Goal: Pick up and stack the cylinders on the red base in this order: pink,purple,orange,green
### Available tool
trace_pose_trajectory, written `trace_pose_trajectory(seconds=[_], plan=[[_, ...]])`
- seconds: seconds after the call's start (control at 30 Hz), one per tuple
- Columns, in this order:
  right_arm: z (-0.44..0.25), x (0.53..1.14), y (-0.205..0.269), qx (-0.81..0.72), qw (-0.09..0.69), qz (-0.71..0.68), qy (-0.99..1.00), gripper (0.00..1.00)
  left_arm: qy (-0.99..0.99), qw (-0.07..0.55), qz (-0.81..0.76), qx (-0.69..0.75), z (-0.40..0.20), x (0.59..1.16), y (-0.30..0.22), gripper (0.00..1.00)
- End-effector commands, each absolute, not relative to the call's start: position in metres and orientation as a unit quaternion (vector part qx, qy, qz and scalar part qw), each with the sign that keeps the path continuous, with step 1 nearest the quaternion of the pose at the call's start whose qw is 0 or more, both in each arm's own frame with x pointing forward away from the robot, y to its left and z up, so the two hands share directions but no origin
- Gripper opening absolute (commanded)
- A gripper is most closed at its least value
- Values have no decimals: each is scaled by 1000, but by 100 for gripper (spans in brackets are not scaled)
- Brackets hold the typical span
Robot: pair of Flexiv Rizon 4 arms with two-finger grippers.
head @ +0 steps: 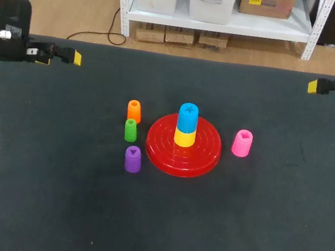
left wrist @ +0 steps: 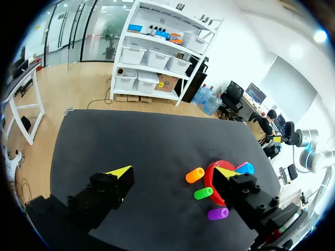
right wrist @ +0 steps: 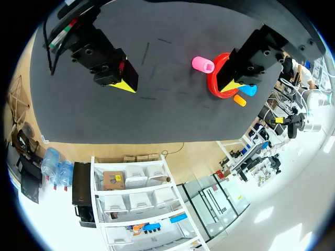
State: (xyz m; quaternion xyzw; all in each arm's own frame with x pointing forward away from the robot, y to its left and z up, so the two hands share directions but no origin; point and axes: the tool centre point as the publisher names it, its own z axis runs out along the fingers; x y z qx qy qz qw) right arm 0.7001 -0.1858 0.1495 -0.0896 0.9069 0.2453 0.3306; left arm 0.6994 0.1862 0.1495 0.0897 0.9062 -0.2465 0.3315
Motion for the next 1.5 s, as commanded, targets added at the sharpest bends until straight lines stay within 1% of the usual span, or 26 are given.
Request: trace_pose_trajectory(seconds=[0.03, 0.57, 0.7, 0.8, 0.87, 0.9, 0.93, 0.97, 1.0, 1.03, 1.3, 1.33, 1.37, 1.4, 1.5], plan=[[150, 700, -186, -89, 330, 245, 907, 100, 908, 330, -243, 88, 151, 700, 185, 100], [150, 700, -186, -89, 330, 245, 907, 100, 908, 330, -243, 88, 151, 700, 185, 100], [150, 700, -186, -89, 330, 245, 907, 100, 884, 346, -247, 193, 153, 697, 181, 100], [150, 700, -186, -89, 330, 245, 907, 100, 832, 355, -249, 346, 157, 687, 178, 100], [150, 700, -186, -89, 330, 245, 907, 100, 795, 336, -260, 432, 158, 679, 178, 100], [150, 700, -186, -89, 330, 245, 907, 100, 778, 338, -265, 458, 159, 676, 180, 100], [150, 700, -186, -89, 330, 245, 907, 100, 763, 326, -288, 478, 160, 673, 181, 100], [150, 700, -186, -89, 330, 245, 907, 100, 751, 331, -297, 488, 162, 671, 183, 100], [150, 700, -186, -89, 330, 245, 907, 100, 742, 346, -314, 481, 166, 670, 184, 100], [150, 700, -186, -89, 330, 245, 907, 100, 747, 352, -355, 439, 169, 673, 186, 100], [150, 700, -186, -89, 330, 245, 907, 100, 747, 352, -355, 439, 169, 673, 186, 100], [150, 700, -186, -89, 330, 245, 907, 100, 727, 362, -348, 469, 167, 670, 183, 100], [150, 700, -186, -89, 330, 245, 907, 100, 706, 359, -331, 513, 166, 665, 178, 100], [150, 700, -186, -89, 330, 245, 907, 100, 698, 343, -301, 551, 164, 662, 174, 100], [150, 700, -186, -89, 330, 245, 907, 100, 621, 327, -277, 656, 165, 652, 168, 100]])
